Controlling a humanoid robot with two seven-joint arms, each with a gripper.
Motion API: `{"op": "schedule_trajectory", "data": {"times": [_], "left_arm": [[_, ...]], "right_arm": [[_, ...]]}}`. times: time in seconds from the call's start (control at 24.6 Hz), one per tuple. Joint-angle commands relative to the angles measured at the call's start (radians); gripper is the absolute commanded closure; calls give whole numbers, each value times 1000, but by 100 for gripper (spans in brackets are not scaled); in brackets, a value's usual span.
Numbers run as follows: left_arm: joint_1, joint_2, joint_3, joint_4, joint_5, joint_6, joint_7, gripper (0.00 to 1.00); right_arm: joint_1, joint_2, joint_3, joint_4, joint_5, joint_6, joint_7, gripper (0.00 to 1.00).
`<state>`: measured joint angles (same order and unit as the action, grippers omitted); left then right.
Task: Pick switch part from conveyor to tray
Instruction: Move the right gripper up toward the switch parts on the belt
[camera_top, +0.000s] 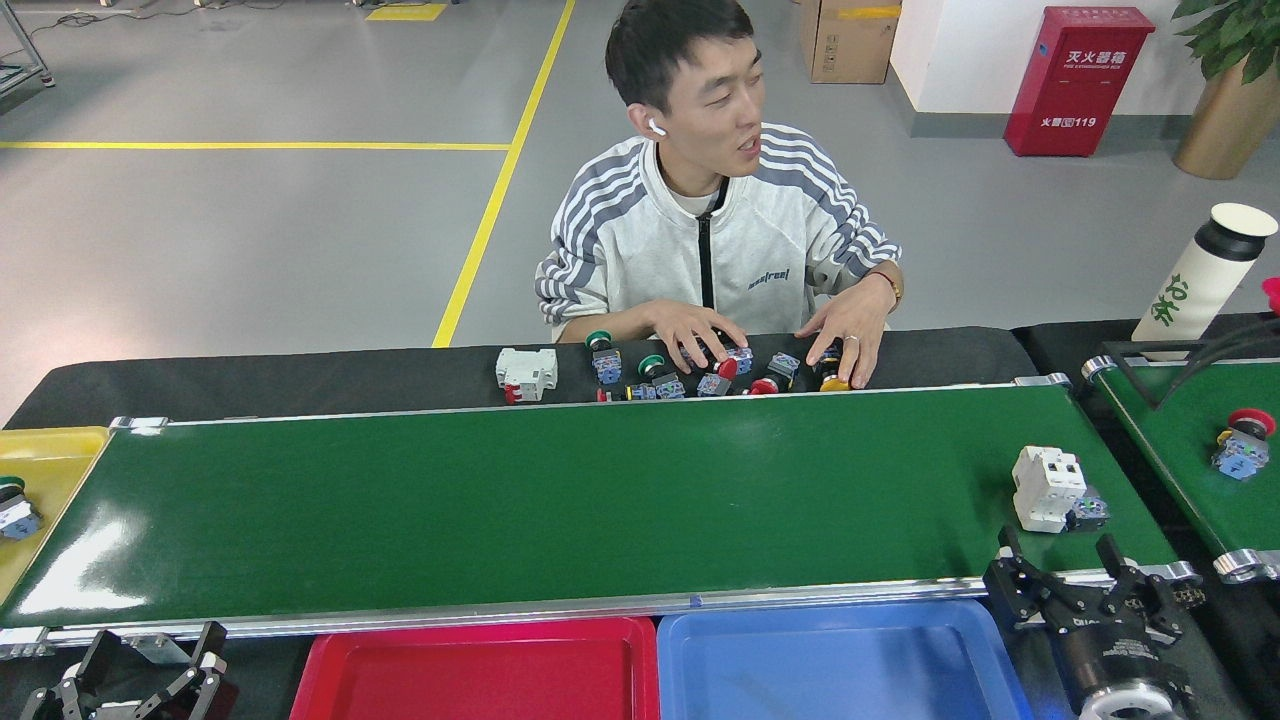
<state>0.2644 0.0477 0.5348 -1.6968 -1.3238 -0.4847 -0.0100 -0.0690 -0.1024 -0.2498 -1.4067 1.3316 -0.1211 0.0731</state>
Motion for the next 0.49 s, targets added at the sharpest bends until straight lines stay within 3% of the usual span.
{"op": "schedule_trajectory", "data": {"times": [0.0,0.12,0.2,0.24,0.32,0.45], "left_arm": [[-16,6,1,-4,5,-3,8,0],[-34,4,2,17,6,0,8,0],[-40,4,1,26,5,5,8,0],[-40,4,1,26,5,6,8,0],[-40,4,1,26,2,8,8,0],[-40,4,1,25,2,8,8,0]], "right_arm": [[-46,-8,23,34,0,14,-3,1],[-104,1,47,100,-2,14,-3,2],[-137,6,78,132,-2,14,-3,14],[-147,3,102,146,-2,14,-3,27],[-150,0,129,149,-3,11,-3,64],[-147,-3,144,146,-6,3,-3,95]]}}
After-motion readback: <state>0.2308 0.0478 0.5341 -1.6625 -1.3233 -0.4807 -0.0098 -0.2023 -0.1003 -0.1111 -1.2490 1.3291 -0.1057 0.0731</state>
